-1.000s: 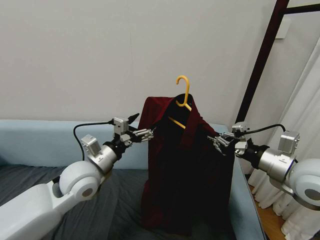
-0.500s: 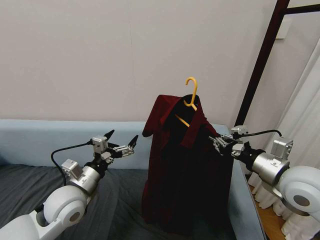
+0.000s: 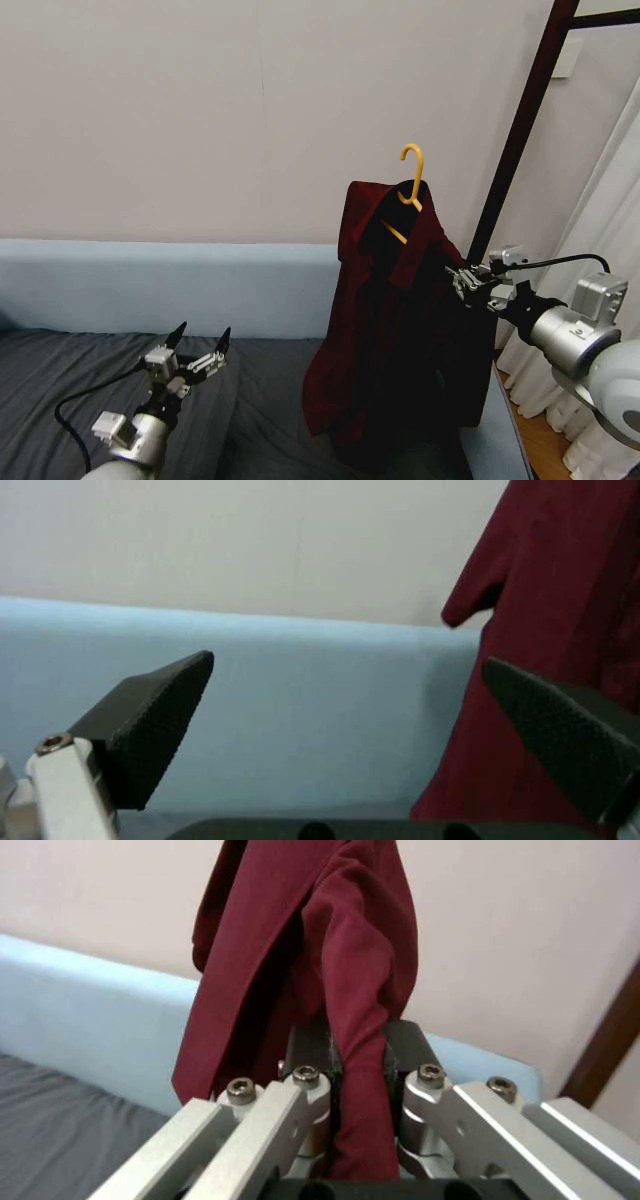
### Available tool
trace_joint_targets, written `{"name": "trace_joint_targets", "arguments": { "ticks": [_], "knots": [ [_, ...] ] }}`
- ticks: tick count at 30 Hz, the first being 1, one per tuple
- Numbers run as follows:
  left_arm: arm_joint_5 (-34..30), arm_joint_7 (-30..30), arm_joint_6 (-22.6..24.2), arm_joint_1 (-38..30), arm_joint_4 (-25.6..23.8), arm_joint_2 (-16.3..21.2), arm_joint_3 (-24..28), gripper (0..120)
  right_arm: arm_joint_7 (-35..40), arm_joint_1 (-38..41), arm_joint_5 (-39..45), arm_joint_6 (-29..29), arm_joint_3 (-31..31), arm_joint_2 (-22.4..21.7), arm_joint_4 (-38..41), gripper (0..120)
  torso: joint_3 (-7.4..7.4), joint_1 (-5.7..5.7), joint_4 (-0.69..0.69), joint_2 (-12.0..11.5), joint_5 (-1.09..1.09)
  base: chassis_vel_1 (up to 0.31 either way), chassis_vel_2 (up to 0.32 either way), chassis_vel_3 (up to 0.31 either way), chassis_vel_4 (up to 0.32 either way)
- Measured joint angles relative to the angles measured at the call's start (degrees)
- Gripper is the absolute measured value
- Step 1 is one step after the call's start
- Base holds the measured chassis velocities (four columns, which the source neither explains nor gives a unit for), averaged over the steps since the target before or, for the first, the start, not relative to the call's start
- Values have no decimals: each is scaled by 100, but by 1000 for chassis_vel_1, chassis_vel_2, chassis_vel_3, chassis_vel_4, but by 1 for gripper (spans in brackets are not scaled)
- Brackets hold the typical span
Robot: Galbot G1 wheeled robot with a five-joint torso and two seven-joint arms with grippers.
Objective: Pick up the clothes from the sofa and hang them on the clothes hanger.
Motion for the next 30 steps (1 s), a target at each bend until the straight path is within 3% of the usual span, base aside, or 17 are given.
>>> {"name": "trace_joint_targets", "arguments": {
  "ticks": [7, 15, 30],
  "knots": [
    [782, 13, -83, 711, -120, -1093, -210, 100, 127, -925, -208, -100, 865, 271, 292, 7, 0, 0, -2, 0, 0, 0, 0, 0, 0],
    [1304, 46, -323, 1087, -280, -1782, -326, 100, 307, -1406, -248, -350, 1538, 356, 557, 7, 1, -1, 0, 0, -1, 0, 0, 0, 0],
    [1295, 77, -362, 1080, -255, -1789, -299, 100, 1498, -1515, 363, -953, 2643, -98, 805, 7, 1, 0, 1, 0, -2, 0, 0, 0, 0]
  ]
}}
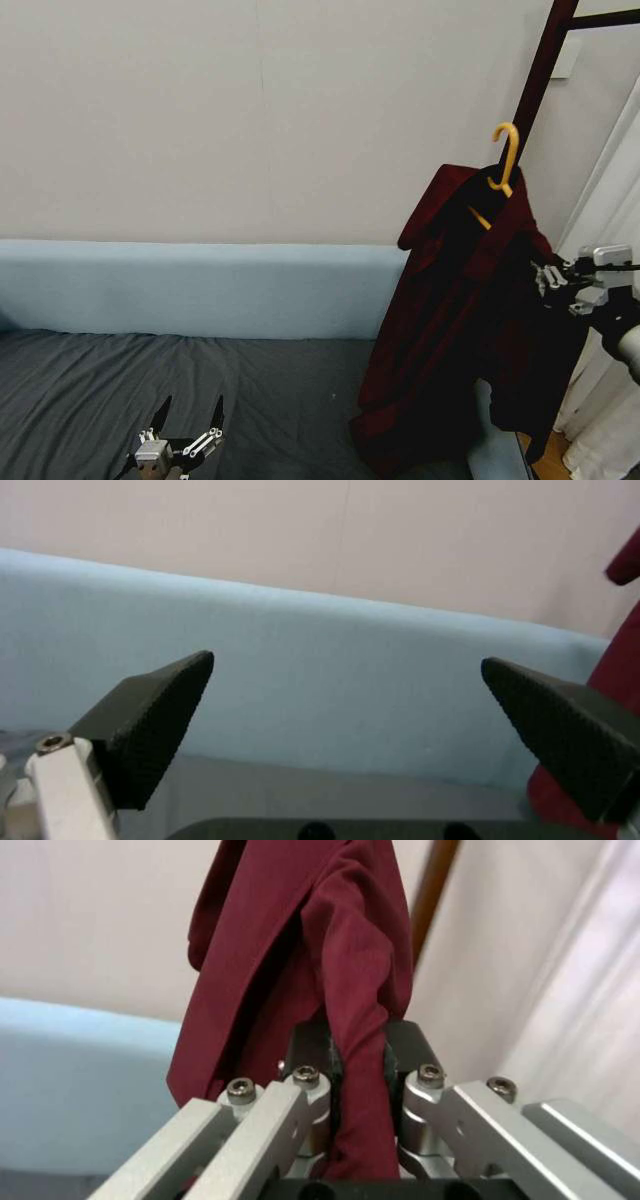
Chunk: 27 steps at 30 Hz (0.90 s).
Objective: Pick up the clothes from the sofa and hang them on the clothes hanger.
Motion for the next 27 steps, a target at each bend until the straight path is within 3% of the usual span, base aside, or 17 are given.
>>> {"name": "trace_joint_targets", "arguments": {
  "ticks": [7, 15, 18, 22, 27],
  "knots": [
    [-10, 0, 4, -8, 2, 9, 4, 100, 595, -332, 114, -340, 672, -171, 164, 7, 0, 0, -2, 0, 1, 0, 0, 0, 0],
    [-18, 0, 8, -14, 2, 17, 8, 100, 1565, -258, 1183, -588, 1492, -843, 57, 7, 0, 0, -1, 0, 0, 0, 0, 0, 0],
    [-19, 0, 8, -14, 2, 18, 9, 100, 1748, -58, 1442, -597, 1462, -1057, -52, 7, 0, 0, -1, 0, 0, 0, 0, 0, 0],
    [-21, 0, 10, -16, 2, 19, 11, 100, 2036, 565, 1733, -598, 937, -1582, -376, 7, 0, 1, 2, 0, -1, 0, 0, 0, 0],
    [-23, 0, 12, -17, 2, 21, 12, 100, 1665, 804, 1428, -420, 479, -1876, -931, 7, 0, 1, -1, 0, 0, 0, 0, 0, 0]
  ]
}}
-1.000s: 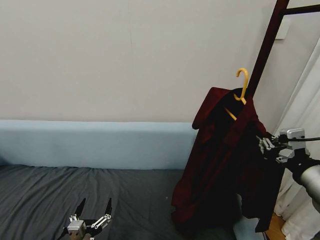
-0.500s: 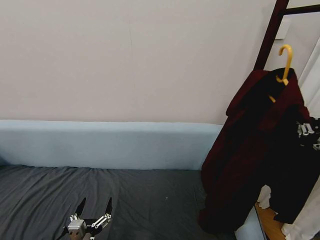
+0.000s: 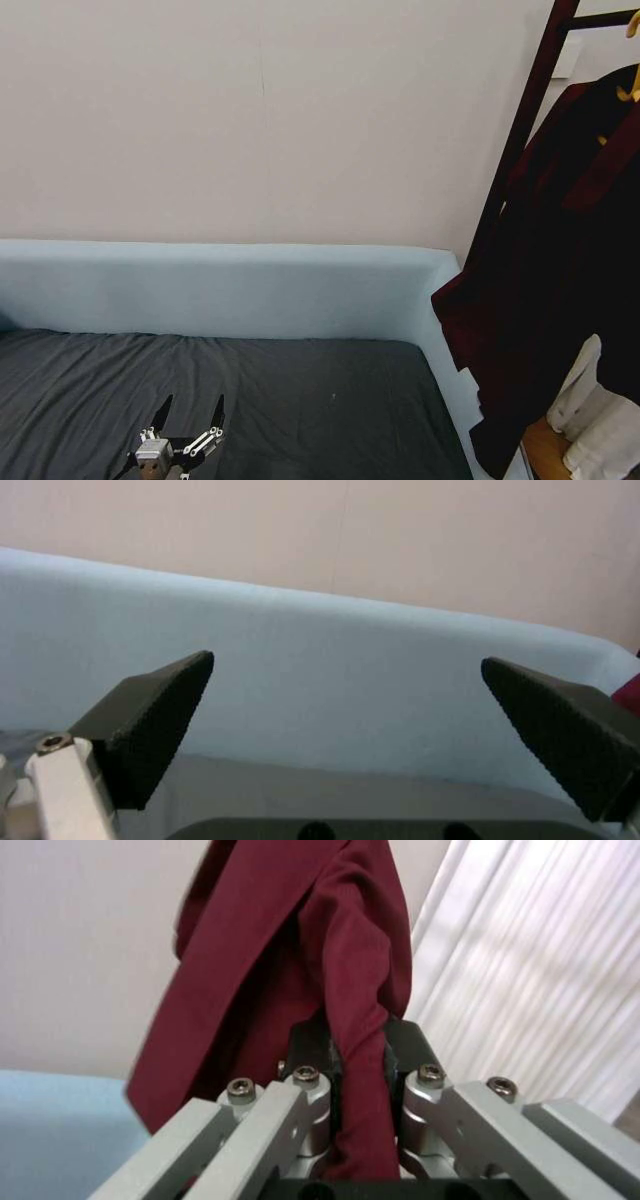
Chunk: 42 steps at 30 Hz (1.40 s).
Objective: Pick up the clothes from the sofa and hang them on the clothes hanger.
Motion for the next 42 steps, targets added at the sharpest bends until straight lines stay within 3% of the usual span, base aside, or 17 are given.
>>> {"name": "trace_joint_targets", "arguments": {
  "ticks": [5, 13, 16, 22, 30, 33, 42],
  "knots": [
    [-1, -1, 2, 1, 0, 2, 1, 100, -1148, 44, -1308, 1002, -544, 138, -670, 7, 0, 0, 2, 0, -1, 0, 0, 0, 0],
    [-1, -1, 4, 1, 1, 2, 1, 100, -1691, 310, -2141, 1285, -923, 655, -1432, 7, 0, 0, -1, 0, 2, 0, 0, 0, 0],
    [-1, -2, 5, 1, 0, 2, 1, 100, -2106, 1083, -2759, 1368, -1567, 964, -1912, 7, 0, 0, 0, 0, 0, 0, 0, 0, 0],
    [-2, -2, 5, 0, 1, 2, 1, 100, -2424, 1795, -3316, 1528, -2396, 1133, -2380, 7, 1, 0, 4, -1, 2, 0, 0, 0, 0],
    [-2, -2, 5, 0, 1, 2, 2, 100, -2555, 2360, -3789, 1475, -2757, 801, -2649, 7, 0, 0, 1, -1, -2, 0, 0, 0, 0],
    [-2, -2, 5, 0, 1, 2, 1, 100, -2569, 2475, -3534, 1296, -2768, 398, -2693, 7, 0, 0, -1, 0, -2, 0, 0, 0, 0],
    [-2, -2, 5, 0, 1, 3, 1, 100, -2682, 2808, -3148, 1515, -2901, 143, -2971, 7, 0, 0, 1, 0, 0, 0, 0, 0, 0]
  ]
}}
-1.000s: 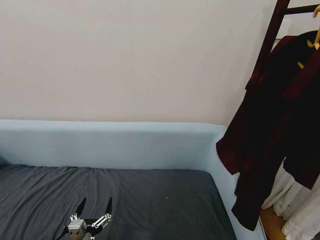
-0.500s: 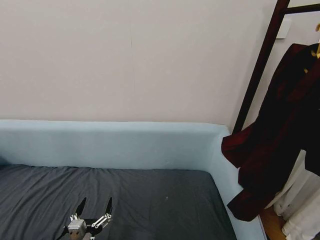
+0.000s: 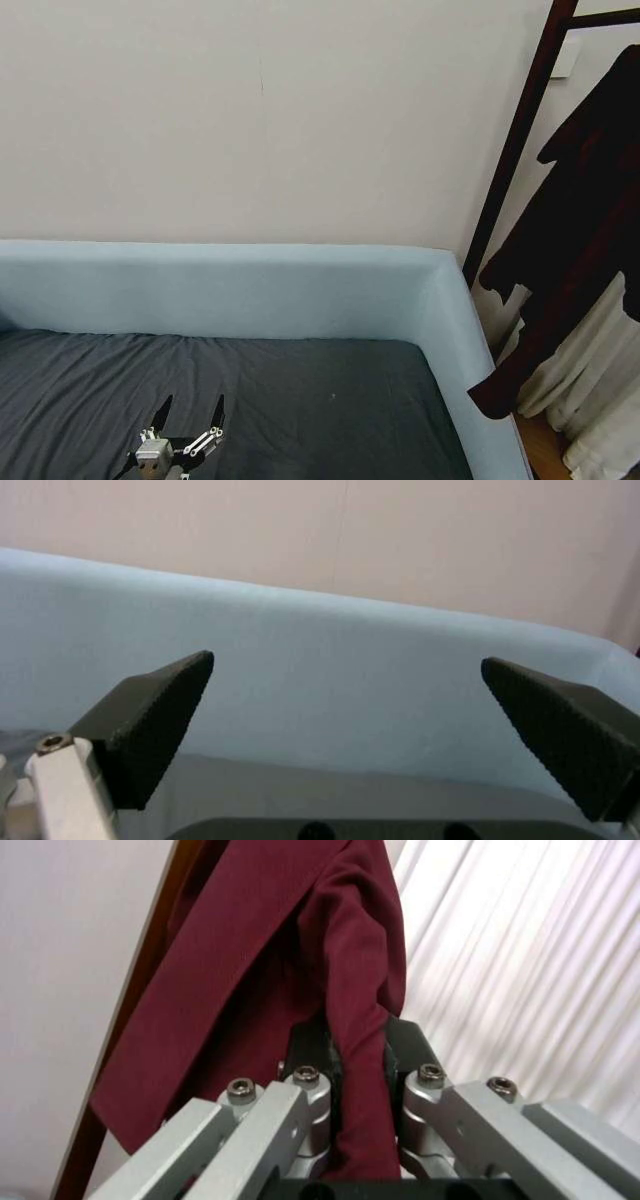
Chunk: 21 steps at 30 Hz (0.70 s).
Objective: Pick up the clothes from the sofa and hang them on the clothes hanger.
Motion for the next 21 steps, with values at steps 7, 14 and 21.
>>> {"name": "trace_joint_targets", "arguments": {
  "ticks": [7, 14, 21],
  "knots": [
    [0, 0, 0, 0, 0, 0, 0, 100, -44, 397, 64, 2, -265, -30, -90, 7, 0, 0, 1, 0, 1, 0, 0, 0, 0],
    [0, 0, 0, 0, 0, 0, 0, 100, 413, 371, 992, -536, -126, -164, 145, 7, 0, 0, -1, 0, 0, 0, 0, 0, 0],
    [0, 0, 0, 0, 0, 0, 0, 100, 718, 340, 1712, -712, 37, -372, 369, 7, 0, 0, 0, 0, 0, 0, 0, 0, 0]
  ]
}}
